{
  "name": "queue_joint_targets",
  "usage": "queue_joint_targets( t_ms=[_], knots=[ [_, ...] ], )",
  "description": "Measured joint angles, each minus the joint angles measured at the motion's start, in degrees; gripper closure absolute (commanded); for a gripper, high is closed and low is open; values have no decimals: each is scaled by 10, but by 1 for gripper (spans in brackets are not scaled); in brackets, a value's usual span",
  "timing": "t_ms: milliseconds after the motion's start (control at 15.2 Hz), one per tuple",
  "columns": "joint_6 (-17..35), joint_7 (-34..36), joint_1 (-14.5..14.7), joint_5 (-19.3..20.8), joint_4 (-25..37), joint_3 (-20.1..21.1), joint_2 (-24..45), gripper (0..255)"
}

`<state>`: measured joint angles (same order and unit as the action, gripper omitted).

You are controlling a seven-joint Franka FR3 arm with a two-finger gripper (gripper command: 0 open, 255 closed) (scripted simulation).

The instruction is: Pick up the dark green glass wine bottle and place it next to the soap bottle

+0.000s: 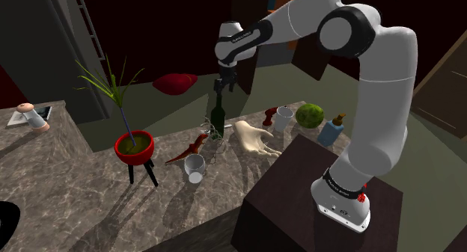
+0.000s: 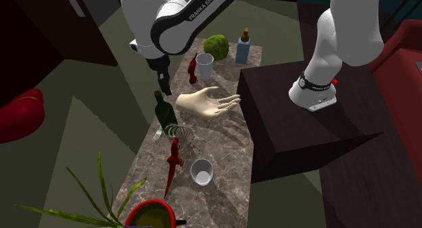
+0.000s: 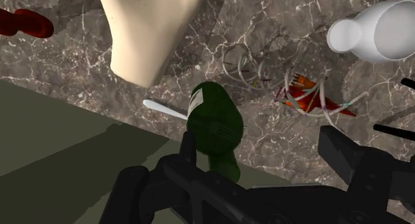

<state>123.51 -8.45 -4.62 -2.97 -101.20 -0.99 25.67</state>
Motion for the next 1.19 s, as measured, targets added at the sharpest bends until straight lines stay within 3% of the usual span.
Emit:
queue_joint_targets(
  t_ms=[330, 1188],
  knots=[
    [-16, -7, -9, -3, 140, -1, 116, 0],
    [21, -9, -10, -5, 156, 0, 168, 0]
  ],
)
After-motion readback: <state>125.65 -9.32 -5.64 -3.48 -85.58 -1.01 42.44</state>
